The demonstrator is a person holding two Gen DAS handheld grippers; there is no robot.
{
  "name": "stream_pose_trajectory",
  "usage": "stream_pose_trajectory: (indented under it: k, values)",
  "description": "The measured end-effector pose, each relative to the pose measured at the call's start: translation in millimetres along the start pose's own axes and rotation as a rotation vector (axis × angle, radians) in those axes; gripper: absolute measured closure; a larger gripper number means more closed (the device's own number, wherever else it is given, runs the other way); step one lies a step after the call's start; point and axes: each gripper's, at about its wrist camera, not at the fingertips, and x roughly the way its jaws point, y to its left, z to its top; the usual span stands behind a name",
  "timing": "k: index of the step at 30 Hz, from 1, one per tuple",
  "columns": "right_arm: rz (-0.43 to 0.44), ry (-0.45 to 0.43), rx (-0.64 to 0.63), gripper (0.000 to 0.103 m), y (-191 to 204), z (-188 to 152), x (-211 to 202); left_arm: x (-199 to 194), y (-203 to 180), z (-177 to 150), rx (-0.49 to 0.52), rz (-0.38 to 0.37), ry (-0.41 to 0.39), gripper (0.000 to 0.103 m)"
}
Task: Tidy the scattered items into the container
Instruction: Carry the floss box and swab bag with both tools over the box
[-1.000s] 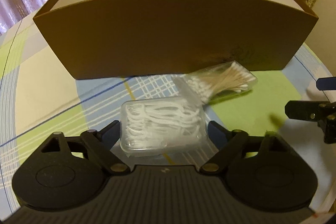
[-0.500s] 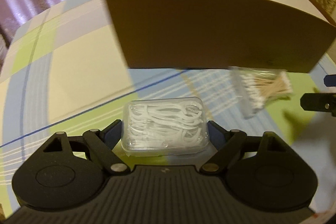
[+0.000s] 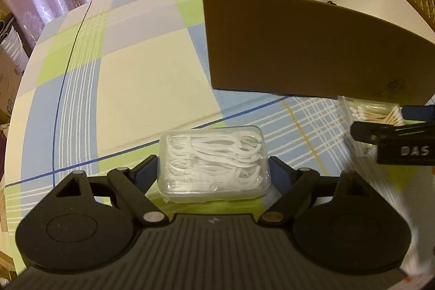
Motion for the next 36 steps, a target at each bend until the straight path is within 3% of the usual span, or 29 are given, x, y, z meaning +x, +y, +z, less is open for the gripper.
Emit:
stream_pose_trajectory:
  k: [2,4,8,23,36]
  values:
    - [-0.036,0.008,-0.033,0.003,6,-3,5,2,1,0,-0.001,-0.003,0.002,0.02]
    - [-0.039,0.01,-0.059,0.018,8,-6,8,2,2,0,0.003,-0.005,0.001,0.02]
    - [-0.013,-0.011,-0.051,0.032,5,-8,6,4,5,0,0.006,-0.01,0.001,0.02]
    - [0.074,0.027,-0.071,0.033,-37,-20,-13,1,2,-4,0.023,-0.02,-0.003,0.02]
    - [0.101,0.074,-0.065,0.033,-56,-41,-44,-11,-30,-17,0.078,-0.065,-0.004,0.02]
